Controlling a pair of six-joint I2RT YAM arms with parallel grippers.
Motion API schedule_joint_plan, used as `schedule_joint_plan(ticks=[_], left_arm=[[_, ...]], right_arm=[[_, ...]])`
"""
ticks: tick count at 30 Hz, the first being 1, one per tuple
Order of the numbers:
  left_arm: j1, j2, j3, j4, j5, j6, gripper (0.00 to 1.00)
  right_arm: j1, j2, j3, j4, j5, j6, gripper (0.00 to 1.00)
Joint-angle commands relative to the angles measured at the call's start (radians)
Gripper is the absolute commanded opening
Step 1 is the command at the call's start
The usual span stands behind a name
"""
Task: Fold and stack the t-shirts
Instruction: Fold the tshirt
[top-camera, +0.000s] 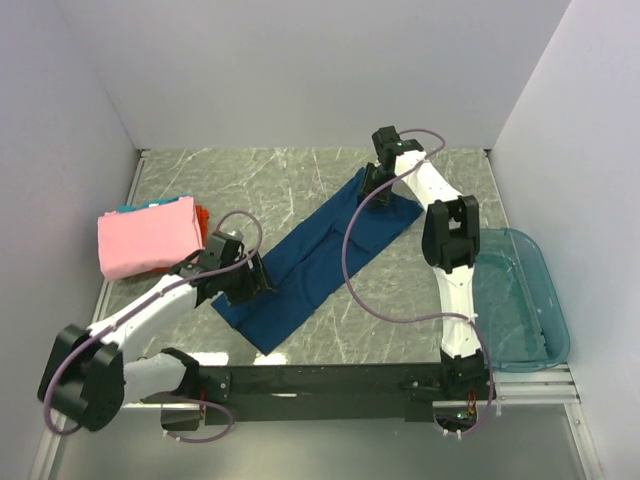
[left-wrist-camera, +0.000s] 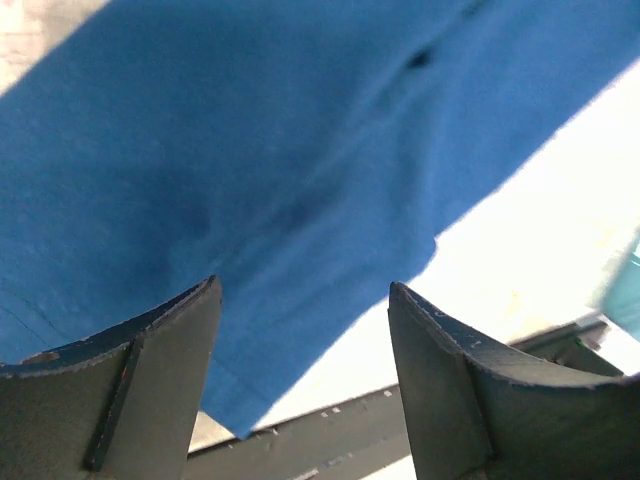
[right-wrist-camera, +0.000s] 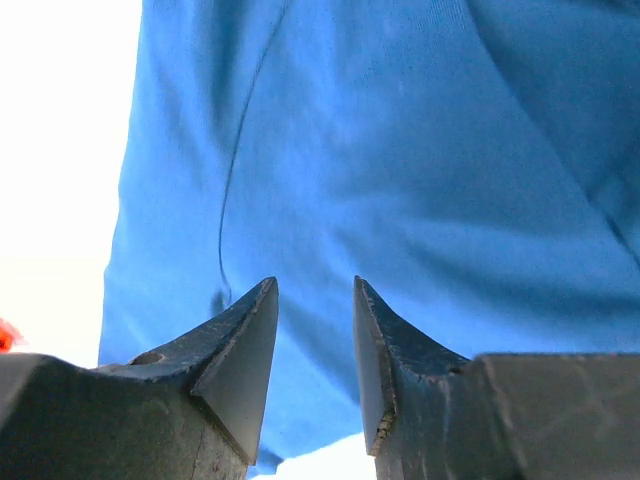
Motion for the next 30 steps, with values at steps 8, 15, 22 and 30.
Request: schedule_joint_plan(ticks=[8,15,22,30], left_arm=[[-0.002,0.192,-0.007,0.168,-0.02,0.034,0.74],[-0.005,0.224,-0.049,0.197,0.011,0.028,0.73],[-0.019,0.233,-0.115,0.212,0.072,0.024,0.73],[-0.091,0.224,-0.121,0.176,0.133,0.016,0.73]], right_arm=[[-0.012,-0.203,-0.231,0.039,0.062,-0.012,0.44],[-0.015,-0.106,-0.195,-0.025,0.11,0.016,0.44],[-0.021,-0.059,-0.212,-0.013,0.121,0.042,0.44],[-0.029,0.04,-0.106,-0.033,0.127,0.048,0.44]])
